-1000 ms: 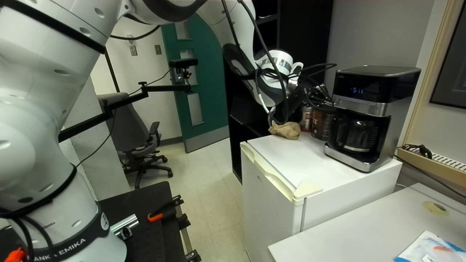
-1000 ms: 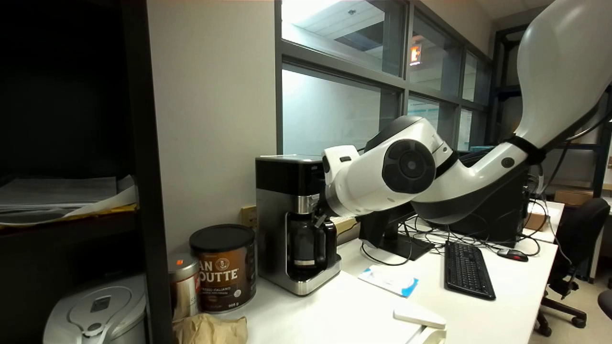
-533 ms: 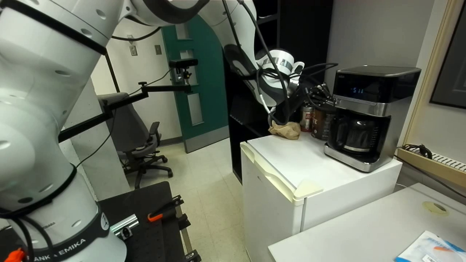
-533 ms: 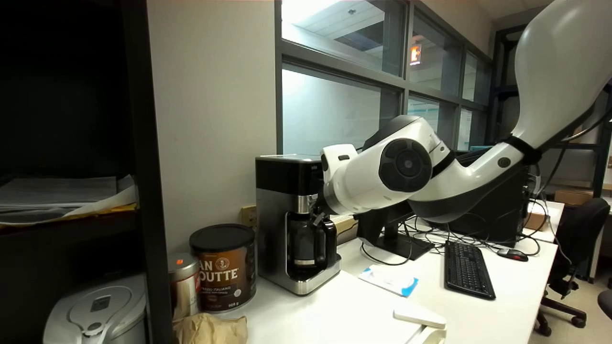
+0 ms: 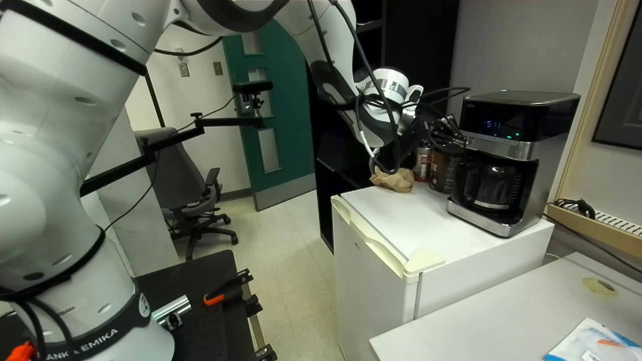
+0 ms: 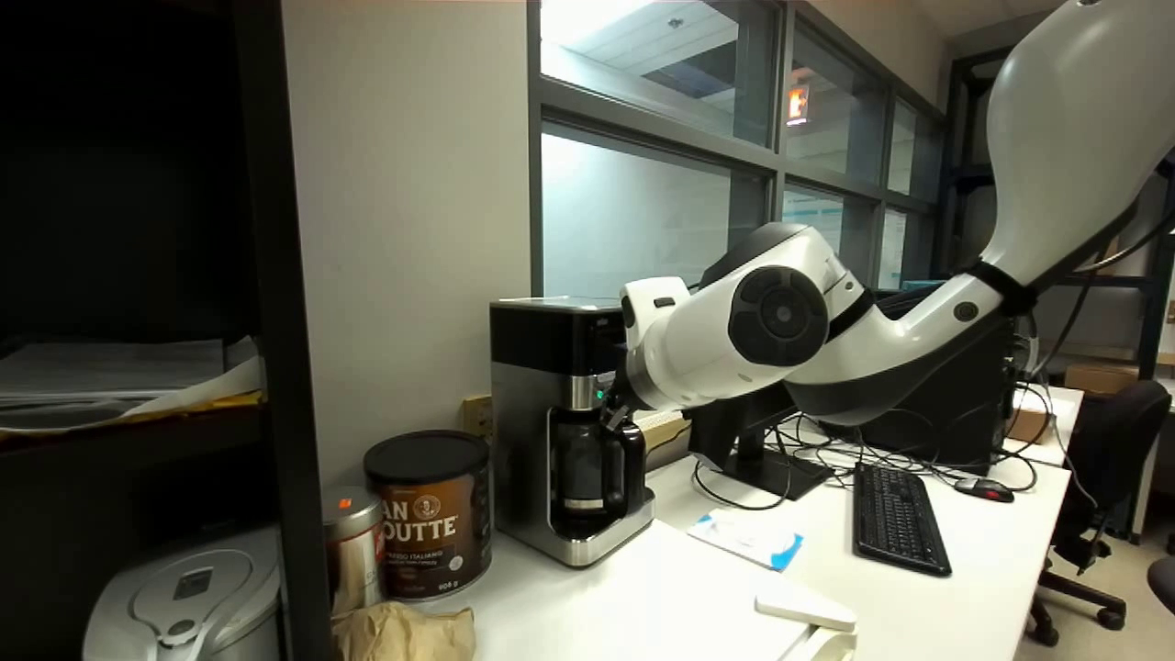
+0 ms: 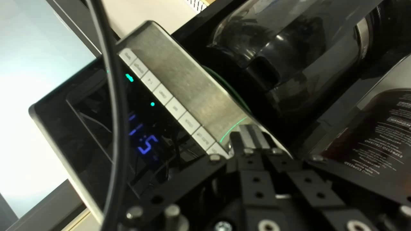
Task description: Turn on the coffee maker, then place another button
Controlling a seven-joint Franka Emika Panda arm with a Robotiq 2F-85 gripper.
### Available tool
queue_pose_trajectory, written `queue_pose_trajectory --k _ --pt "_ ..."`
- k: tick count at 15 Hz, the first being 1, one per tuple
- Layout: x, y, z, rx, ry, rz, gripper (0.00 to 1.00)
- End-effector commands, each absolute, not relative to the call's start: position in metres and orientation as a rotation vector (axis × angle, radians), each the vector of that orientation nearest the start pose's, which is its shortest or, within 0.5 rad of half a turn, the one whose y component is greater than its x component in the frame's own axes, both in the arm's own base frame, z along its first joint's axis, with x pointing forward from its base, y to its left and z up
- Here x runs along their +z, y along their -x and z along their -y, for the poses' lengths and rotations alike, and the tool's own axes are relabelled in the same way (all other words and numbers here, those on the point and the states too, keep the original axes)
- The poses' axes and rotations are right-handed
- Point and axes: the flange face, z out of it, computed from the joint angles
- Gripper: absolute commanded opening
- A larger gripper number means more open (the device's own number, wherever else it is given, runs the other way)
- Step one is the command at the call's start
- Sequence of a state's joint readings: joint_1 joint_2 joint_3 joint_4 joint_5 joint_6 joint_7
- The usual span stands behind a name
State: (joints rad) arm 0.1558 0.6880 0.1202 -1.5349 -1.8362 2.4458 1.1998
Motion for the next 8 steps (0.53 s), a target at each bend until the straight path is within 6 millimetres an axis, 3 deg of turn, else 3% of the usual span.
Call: queue_pose_trajectory --k 1,8 --pt "0.282 -0.712 -0.173 1.147 -2.078 -0.499 0.00" --pt "0.293 -0.680 -0.172 1.170 -2.142 -0.497 0.00"
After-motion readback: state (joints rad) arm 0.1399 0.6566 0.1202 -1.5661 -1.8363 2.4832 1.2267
